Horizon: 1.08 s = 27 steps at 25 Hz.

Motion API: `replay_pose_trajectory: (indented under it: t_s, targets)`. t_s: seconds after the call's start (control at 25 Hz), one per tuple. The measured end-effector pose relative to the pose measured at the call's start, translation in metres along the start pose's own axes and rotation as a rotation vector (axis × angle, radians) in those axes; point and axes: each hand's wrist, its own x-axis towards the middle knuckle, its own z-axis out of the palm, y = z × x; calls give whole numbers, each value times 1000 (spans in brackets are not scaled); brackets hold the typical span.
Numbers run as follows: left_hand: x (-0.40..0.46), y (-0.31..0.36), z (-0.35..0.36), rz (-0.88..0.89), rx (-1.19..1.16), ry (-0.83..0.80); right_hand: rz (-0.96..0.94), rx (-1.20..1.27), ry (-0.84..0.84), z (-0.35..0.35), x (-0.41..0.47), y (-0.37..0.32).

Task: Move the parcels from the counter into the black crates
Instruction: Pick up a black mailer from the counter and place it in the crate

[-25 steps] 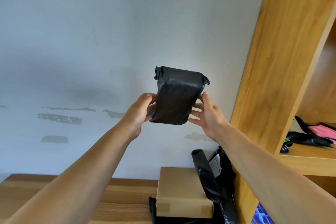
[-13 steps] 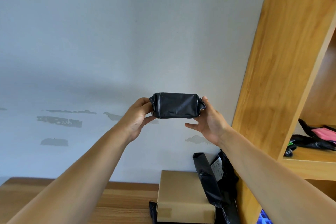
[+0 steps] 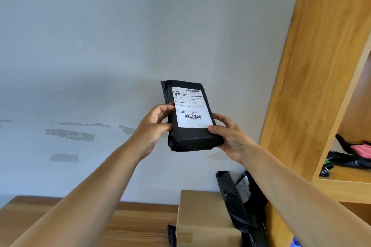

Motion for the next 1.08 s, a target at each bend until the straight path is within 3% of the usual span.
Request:
replay_pose_trajectory:
  t_s: [0.52,1.08]
  targets:
    - [-10,-3,-7,49,35,138,-116,-90,4,21,-7,19]
    - [-66,-16,-103,-89,78,240,46,-121,-22,106,-2,97]
